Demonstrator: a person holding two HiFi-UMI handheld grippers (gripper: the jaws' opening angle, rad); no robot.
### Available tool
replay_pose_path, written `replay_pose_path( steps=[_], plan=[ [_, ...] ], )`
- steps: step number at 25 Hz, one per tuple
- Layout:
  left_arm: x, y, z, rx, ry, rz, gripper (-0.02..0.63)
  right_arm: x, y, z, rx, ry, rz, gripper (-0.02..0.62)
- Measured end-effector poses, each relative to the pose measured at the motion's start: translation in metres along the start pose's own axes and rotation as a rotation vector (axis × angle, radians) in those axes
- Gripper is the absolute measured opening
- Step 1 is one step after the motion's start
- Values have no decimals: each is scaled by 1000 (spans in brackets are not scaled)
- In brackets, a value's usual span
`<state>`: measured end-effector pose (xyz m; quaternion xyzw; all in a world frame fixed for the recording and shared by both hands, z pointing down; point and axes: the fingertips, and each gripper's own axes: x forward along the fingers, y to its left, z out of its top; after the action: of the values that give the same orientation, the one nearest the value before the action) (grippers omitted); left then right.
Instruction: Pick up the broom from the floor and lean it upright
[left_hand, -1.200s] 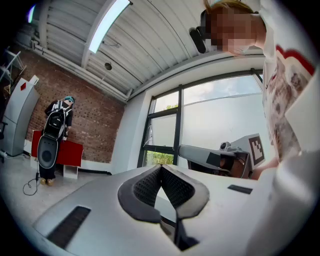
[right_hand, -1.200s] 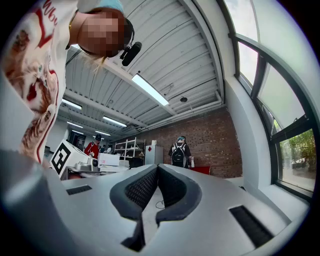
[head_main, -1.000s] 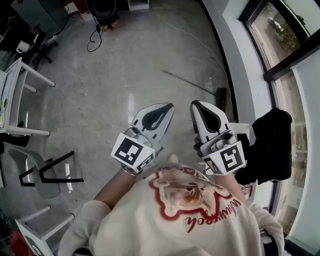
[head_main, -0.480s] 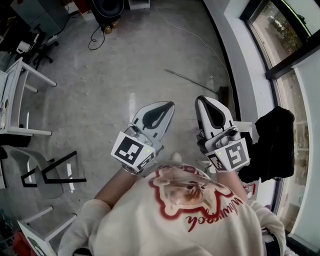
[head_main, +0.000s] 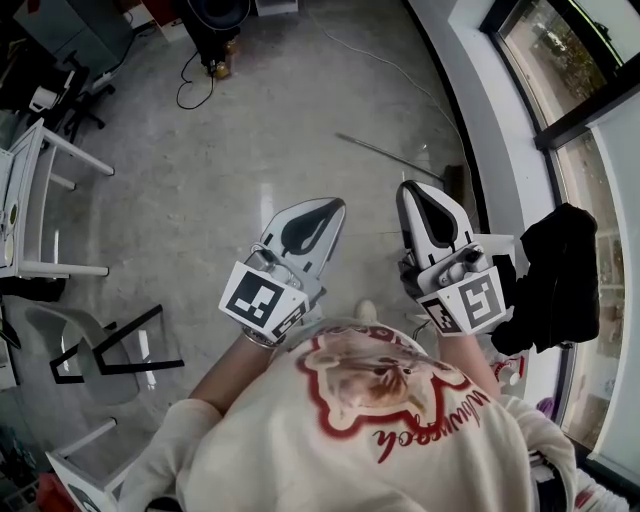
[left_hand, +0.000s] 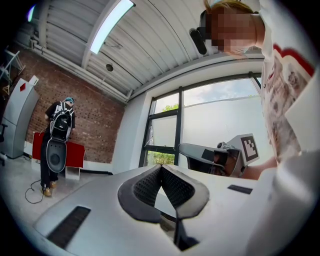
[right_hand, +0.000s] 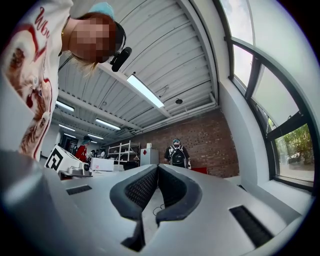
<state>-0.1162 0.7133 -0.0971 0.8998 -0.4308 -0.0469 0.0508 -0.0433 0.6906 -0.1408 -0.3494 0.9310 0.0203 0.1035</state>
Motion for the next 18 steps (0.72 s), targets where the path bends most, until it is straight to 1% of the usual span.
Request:
replay_pose_path(
  steps=[5, 9, 14, 18],
  plan=[
    [-19, 15, 2, 5, 3, -24, 20, 15, 20, -6, 5, -14, -18, 25],
    [-31, 26, -1, 2, 6, -45, 20, 18, 28, -11, -41, -5, -51, 25],
    [-27, 43, -7, -26, 14, -56, 20, 19, 17, -22, -21, 30, -86, 25],
    [-3, 61, -9, -23, 7, -49, 20, 31, -8, -30, -17, 35, -96, 25]
  ],
)
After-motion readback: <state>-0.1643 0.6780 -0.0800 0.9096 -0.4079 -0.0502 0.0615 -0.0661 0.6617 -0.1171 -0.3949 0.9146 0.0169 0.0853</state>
